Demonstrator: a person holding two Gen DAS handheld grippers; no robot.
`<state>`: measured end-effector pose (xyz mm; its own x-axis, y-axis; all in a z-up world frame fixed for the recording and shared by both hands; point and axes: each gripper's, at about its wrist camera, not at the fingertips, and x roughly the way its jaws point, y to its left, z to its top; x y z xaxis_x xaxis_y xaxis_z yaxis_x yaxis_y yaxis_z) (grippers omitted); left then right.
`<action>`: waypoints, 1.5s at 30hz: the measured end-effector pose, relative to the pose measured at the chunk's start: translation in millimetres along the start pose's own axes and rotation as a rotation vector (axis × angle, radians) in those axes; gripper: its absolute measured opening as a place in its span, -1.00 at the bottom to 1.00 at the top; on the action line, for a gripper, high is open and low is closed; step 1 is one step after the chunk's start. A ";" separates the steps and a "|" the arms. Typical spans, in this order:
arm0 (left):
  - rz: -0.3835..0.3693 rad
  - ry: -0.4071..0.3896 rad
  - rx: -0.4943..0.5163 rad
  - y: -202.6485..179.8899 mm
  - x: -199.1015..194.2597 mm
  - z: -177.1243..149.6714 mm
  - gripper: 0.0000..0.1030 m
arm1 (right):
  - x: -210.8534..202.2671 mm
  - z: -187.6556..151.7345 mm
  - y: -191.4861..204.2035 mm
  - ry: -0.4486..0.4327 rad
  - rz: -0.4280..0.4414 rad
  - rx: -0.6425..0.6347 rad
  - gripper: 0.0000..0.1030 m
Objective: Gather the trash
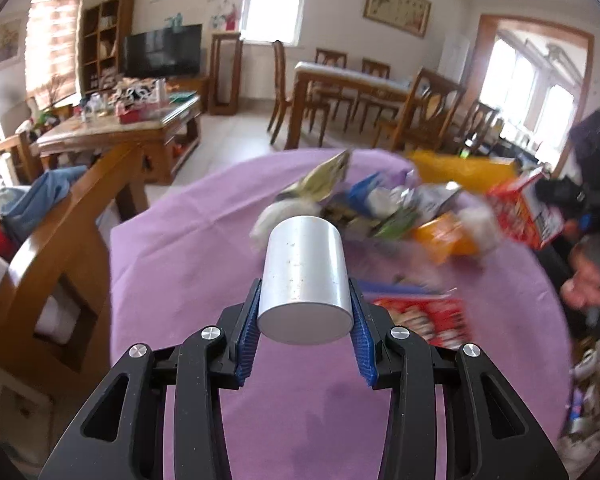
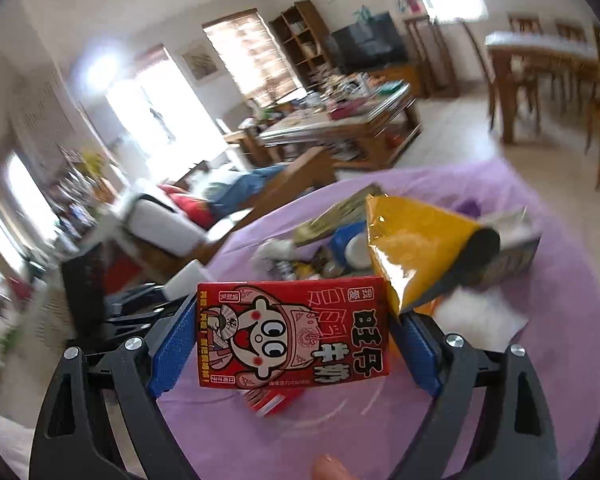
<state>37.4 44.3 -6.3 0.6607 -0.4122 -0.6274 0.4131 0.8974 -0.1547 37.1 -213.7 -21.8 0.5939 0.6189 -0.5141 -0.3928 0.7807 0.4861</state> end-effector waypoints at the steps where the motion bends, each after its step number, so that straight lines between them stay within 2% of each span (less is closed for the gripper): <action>1: -0.016 -0.014 0.001 -8.9 -3.4 0.8 -0.22 | -2.6 -3.8 -6.5 0.003 0.023 0.017 0.70; 2: -0.030 -0.021 0.007 -16.7 -5.7 1.8 -0.22 | -3.2 -6.3 -8.2 0.008 0.012 0.006 0.70; 4: -0.052 -0.025 0.026 -34.1 -8.5 4.2 -0.22 | -1.8 -16.9 -10.2 0.044 -0.064 -0.047 0.70; 8: -0.088 -0.010 0.069 -65.2 -5.0 6.1 -0.22 | -2.3 -40.8 -18.0 0.137 -0.086 -0.077 0.71; 11: -0.109 0.010 0.104 -90.4 2.9 6.7 -0.22 | -2.8 -56.0 -25.6 0.218 -0.147 -0.114 0.75; 14: -0.126 0.026 0.131 -113.4 12.7 6.7 -0.22 | -12.2 -67.3 -35.9 0.230 -0.162 -0.131 0.78; 16: -0.142 0.035 0.141 -125.9 20.0 6.4 -0.22 | -15.6 -68.3 -39.8 0.222 -0.147 -0.114 0.91; 21: -0.158 0.059 0.172 -149.0 33.8 3.8 -0.22 | -25.5 -64.7 -57.3 0.168 -0.073 -0.029 0.91; 27: -0.158 0.080 0.201 -160.0 36.2 -3.3 -0.22 | -46.3 -58.6 -69.0 0.098 -0.054 0.026 0.91; 30: -0.166 0.086 0.198 -160.7 37.9 -5.5 -0.22 | -59.5 -56.7 -68.7 0.058 -0.035 0.014 0.91; 32: -0.172 0.088 0.196 -162.1 40.0 -5.9 -0.22 | -65.1 -54.8 -71.0 0.040 -0.064 -0.001 0.91; 37: -0.192 0.094 0.194 -166.1 47.7 -6.2 -0.22 | -63.5 -42.6 -93.6 -0.023 -0.133 0.070 0.91; 39: -0.200 0.096 0.193 -168.0 50.8 -7.1 -0.22 | -53.8 -32.6 -95.3 -0.041 -0.172 0.055 0.91; 42: -0.206 0.101 0.197 -170.2 54.6 -9.0 -0.22 | -40.0 -17.4 -97.2 -0.054 -0.168 0.029 0.91; 45: -0.206 0.103 0.192 -167.4 56.2 -10.0 -0.22 | -19.2 4.9 -99.1 -0.059 -0.245 0.005 0.90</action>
<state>-0.9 -127.5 -23.4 0.4879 -0.5557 -0.6732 0.6493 0.7465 -0.1457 68.1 -303.4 -56.6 0.7111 0.4050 -0.5747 -0.2285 0.9062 0.3558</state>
